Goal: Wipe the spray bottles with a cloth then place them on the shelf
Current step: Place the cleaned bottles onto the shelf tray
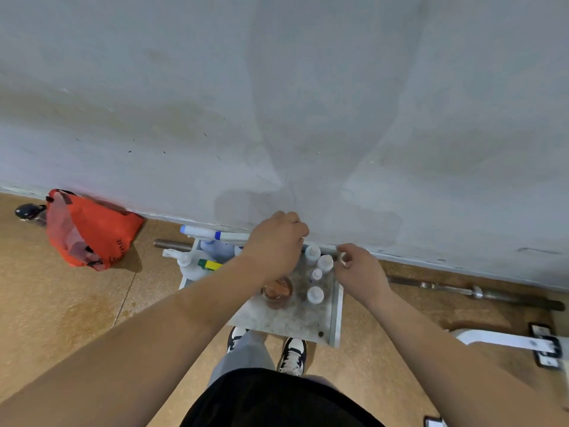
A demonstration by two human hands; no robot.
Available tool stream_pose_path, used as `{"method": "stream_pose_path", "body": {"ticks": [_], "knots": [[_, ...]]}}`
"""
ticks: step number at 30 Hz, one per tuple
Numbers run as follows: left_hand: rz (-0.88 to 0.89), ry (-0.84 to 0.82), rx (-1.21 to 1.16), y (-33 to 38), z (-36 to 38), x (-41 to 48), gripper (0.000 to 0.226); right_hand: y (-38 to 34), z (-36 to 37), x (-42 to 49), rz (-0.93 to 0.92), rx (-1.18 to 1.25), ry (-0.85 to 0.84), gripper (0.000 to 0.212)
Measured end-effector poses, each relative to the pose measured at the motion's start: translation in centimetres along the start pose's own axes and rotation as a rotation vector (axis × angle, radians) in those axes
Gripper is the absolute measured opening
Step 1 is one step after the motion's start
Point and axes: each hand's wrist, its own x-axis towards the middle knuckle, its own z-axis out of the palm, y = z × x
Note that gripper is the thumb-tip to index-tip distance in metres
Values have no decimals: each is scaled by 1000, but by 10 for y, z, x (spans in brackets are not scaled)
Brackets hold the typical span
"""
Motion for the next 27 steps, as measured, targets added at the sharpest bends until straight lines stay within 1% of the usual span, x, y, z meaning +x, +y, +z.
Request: {"method": "stream_pose_path", "body": {"ticks": [2, 5, 8, 10, 13, 15, 17, 18, 22, 27], "knots": [[31, -123, 118, 10, 2, 27, 24, 1, 1, 10, -19, 6, -58, 47], [98, -298, 253, 29, 16, 57, 28, 2, 10, 26, -45, -23, -174, 52], [87, -458, 364, 37, 32, 75, 29, 8, 20, 37, -41, -120, -227, 51], [57, -532, 365, 34, 41, 80, 32, 12, 24, 40, -52, -128, -217, 45], [39, -531, 342, 28, 50, 85, 30, 17, 26, 45, -61, -119, -172, 40], [43, -521, 333, 27, 51, 88, 20, 19, 25, 46, -31, -62, -140, 41], [45, -537, 324, 25, 45, 92, 4, 23, 20, 48, 10, 15, -101, 38], [36, -541, 310, 22, 41, 93, 4, 25, 18, 49, 26, 41, -82, 34], [-13, -477, 237, 1, 23, 91, 22, 23, 3, 50, 34, 105, -41, 20], [-70, -454, 164, -11, -3, 83, 29, 10, -9, 52, -20, 136, -23, 10]]}}
